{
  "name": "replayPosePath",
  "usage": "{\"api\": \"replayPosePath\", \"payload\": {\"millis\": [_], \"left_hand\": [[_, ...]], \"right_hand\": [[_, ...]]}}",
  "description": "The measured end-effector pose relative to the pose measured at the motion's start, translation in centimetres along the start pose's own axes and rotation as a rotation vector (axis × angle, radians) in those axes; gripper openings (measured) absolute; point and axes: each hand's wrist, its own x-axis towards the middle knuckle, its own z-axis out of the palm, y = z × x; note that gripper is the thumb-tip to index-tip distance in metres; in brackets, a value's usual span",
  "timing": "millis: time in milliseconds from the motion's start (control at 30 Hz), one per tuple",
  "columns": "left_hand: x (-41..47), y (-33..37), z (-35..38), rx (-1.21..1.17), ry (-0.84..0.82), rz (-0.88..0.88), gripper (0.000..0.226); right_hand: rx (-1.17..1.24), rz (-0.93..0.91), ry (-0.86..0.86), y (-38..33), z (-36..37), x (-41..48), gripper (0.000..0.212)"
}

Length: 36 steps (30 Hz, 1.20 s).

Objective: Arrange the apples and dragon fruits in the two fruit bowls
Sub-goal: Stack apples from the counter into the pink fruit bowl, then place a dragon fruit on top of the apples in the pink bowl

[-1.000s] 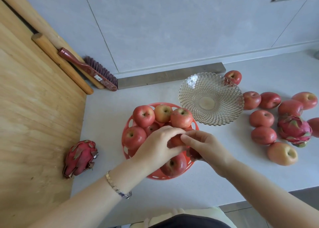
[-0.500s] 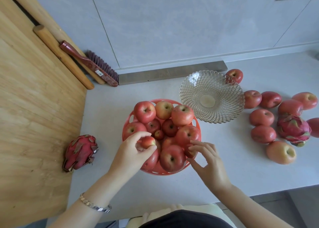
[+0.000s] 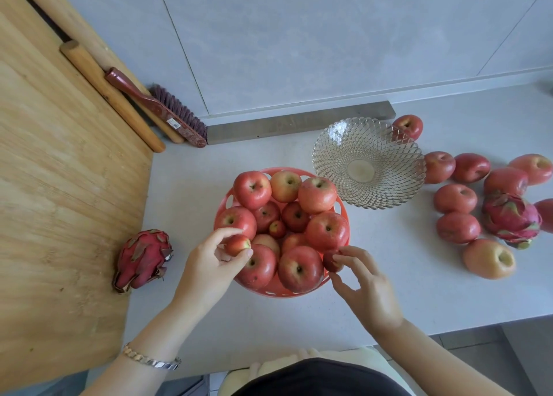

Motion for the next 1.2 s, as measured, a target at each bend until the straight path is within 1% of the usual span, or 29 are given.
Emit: {"api": "replayPosePath", "payload": {"millis": [67, 167, 267, 367, 433, 500, 600, 700, 800, 900, 967, 1033, 1133, 1200], "left_hand": [[0.0, -0.4, -0.4, -0.018, 0.05, -0.01, 0.031], [0.0, -1.1, -1.0, 0.027, 0.129, -0.023, 0.03], [-0.1, -2.4, -0.9, 0.004, 0.159, -0.049, 0.027], [-0.4, -3.3, 0.0, -0.049, 0.154, -0.04, 0.032], [-0.5, -3.8, 0.3, -0.035, 0.151, -0.013, 0.03], [-0.4, -4.4, 0.4, 0.08, 0.169, 0.063, 0.026], [-0.1, -5.1, 0.2, 0.367, 0.21, 0.271, 0.031], [0.3, -5.5, 0.0, 0.443, 0.217, 0.392, 0.032], [0.5, -5.4, -0.1, 0.404, 0.204, 0.365, 0.029], [0.6, -5.5, 0.2, 0.387, 0.129, 0.366, 0.029], [0.8, -5.7, 0.2, 0.381, 0.115, 0.359, 0.028], [1.2, -5.8, 0.1, 0.413, 0.103, 0.347, 0.027], [1.7, -6.0, 0.5, 0.554, 0.052, 0.409, 0.017], [1.7, -6.0, 0.7, 0.544, 0.059, 0.365, 0.015]], "right_hand": [[-0.048, 0.023, -0.044, -0.2, -0.1, 0.2, 0.044], [-0.114, 0.036, -0.119, -0.3, -0.7, 1.3, 0.048], [-0.139, 0.025, -0.176, -0.7, -1.3, 2.5, 0.045], [-0.033, 0.078, -0.207, -1.6, -1.3, 3.3, 0.038], [-0.001, 0.088, -0.206, -2.0, -1.0, 3.5, 0.033], [0.017, 0.08, -0.206, -2.4, -0.7, 3.5, 0.028], [0.06, 0.071, -0.233, -3.1, -0.5, 3.6, 0.025], [0.078, 0.061, -0.258, -3.5, -0.4, 3.8, 0.021], [0.092, 0.059, -0.255, -3.9, -0.2, 3.9, 0.018], [0.091, 0.064, -0.265, -4.3, -0.2, 4.0, 0.016], [0.093, 0.073, -0.282, -4.4, -0.1, 4.0, 0.015], [0.101, 0.084, -0.294, -4.4, 0.0, 3.9, 0.016], [0.112, 0.094, -0.292, -4.2, 0.2, 3.8, 0.016], [0.115, 0.091, -0.277, -4.2, 0.3, 3.9, 0.015]]}}
